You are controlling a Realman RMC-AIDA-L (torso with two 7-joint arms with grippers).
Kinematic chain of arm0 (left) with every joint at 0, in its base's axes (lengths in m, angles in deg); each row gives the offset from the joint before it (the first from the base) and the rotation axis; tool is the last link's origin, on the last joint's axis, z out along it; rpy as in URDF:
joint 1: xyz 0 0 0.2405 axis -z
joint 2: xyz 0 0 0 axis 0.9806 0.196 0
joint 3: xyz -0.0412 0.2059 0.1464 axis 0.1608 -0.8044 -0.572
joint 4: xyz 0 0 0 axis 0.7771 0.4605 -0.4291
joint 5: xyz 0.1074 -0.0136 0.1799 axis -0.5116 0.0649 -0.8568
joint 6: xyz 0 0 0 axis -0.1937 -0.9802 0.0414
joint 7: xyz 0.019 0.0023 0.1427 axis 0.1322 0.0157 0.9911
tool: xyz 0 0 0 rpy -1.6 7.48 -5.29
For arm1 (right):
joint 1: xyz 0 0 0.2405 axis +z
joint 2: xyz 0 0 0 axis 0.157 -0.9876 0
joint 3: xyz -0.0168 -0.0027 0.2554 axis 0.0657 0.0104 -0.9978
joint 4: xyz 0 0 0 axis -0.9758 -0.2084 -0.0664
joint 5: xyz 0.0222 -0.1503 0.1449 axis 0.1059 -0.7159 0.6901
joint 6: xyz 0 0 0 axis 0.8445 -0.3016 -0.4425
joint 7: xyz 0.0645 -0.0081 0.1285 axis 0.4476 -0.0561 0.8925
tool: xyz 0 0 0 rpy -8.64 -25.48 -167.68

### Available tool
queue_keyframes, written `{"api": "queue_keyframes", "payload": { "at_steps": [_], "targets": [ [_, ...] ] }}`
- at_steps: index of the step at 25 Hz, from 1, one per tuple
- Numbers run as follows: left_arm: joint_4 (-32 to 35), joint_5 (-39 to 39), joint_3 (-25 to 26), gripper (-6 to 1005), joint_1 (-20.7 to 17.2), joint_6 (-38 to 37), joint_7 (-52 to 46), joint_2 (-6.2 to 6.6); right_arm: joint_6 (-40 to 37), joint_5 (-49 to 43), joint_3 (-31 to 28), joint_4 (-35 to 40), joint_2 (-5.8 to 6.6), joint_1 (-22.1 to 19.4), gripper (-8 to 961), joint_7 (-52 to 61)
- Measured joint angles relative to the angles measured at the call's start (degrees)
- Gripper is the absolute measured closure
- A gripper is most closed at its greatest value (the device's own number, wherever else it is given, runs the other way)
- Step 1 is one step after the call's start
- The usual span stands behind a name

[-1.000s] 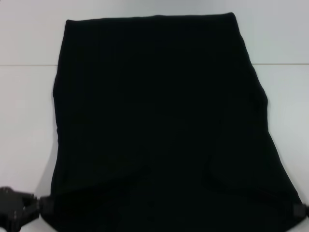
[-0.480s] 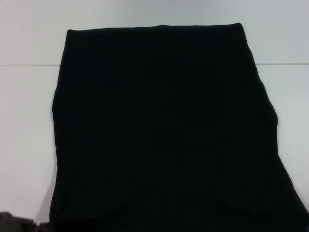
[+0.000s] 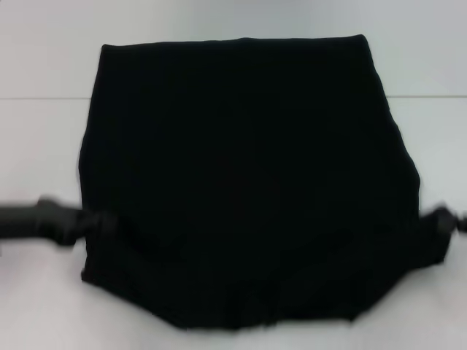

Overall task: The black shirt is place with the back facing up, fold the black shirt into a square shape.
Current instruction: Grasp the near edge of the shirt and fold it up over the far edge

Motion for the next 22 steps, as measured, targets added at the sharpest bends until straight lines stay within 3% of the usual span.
{"api": "queue_keyframes", "payload": {
  "at_steps": [4,6,7,13,22],
  "targets": [
    [-4.9,0.7,-0.3,979,6.9,8.9,-3.2,1.58,7.4,0.0,-1.9,-0.5,-0.66,5.0,898,3.3],
    [-5.6,0.7,-0.4,979,8.2,11.5,-3.8,1.70,11.9,0.1,-1.9,-1.1,-1.27,7.4,896,3.8],
    [-7.6,0.7,-0.5,979,11.6,19.8,-5.2,1.67,13.9,0.2,-1.8,-1.5,-1.53,8.5,895,3.9],
    [-12.3,1.0,-1.2,979,16.6,35.2,-5.5,1.27,31.4,0.2,-0.1,-5.3,-2.48,15.4,889,5.8],
    [-19.9,2.0,-4.2,975,22.1,56.8,-4.9,1.19,45.2,0.3,4.0,-7.8,-2.61,21.2,881,11.4]
  ]
}}
